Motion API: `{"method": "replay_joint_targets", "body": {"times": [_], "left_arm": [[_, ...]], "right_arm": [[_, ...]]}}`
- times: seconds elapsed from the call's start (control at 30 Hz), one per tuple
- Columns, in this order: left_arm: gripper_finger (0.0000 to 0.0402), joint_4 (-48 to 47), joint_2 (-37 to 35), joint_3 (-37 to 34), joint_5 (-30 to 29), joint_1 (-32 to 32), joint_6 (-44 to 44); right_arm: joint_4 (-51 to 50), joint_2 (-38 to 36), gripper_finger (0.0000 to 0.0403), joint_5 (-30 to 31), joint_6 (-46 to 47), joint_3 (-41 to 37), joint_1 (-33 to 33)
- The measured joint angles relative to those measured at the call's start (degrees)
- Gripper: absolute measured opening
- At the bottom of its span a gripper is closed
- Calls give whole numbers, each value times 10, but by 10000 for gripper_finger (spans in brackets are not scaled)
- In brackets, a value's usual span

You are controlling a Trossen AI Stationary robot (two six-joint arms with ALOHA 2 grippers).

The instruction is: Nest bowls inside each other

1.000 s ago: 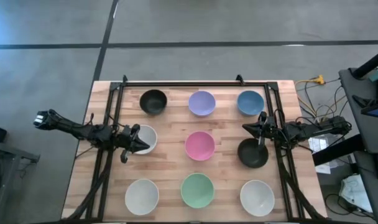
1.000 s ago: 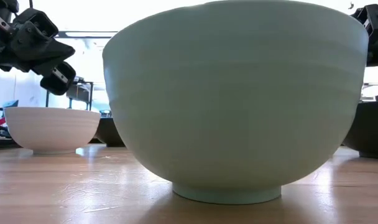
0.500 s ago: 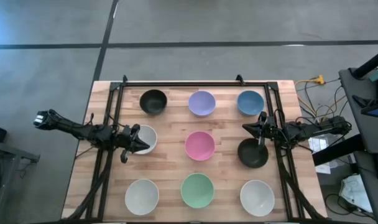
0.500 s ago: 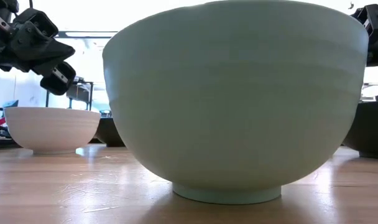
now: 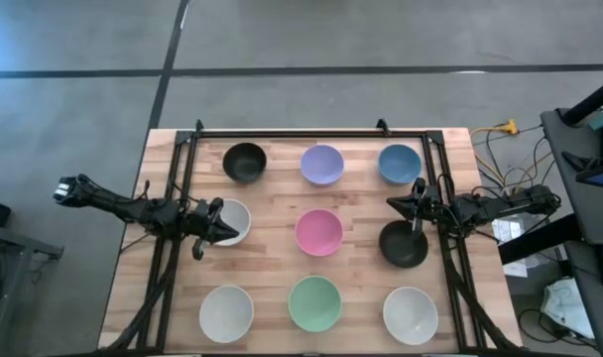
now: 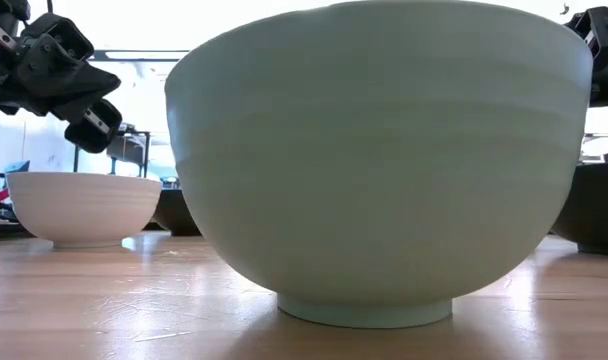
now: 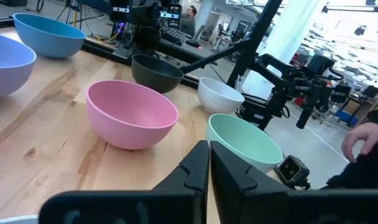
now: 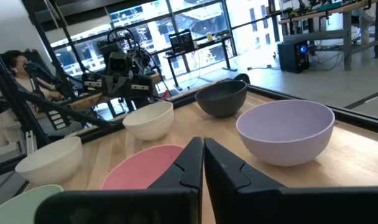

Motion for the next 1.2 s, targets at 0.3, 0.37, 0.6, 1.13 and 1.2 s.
{"method": "replay_joint_targets", "body": {"times": [0.3, 0.37, 0.6, 1.13, 1.2], "left_arm": [[0, 0, 0, 0, 0, 0, 0], [0, 0, 0, 0, 0, 0, 0], [0, 0, 0, 0, 0, 0, 0], [0, 0, 0, 0, 0, 0, 0], [0, 0, 0, 0, 0, 0, 0]], "right_arm": [[0, 0, 9, 0, 0, 0, 0], [0, 0, 9, 0, 0, 0, 0], [1, 0, 9, 51, 0, 0, -2], [131, 2, 9, 98, 360, 0, -3], [197, 3, 9, 114, 524, 0, -3]]}}
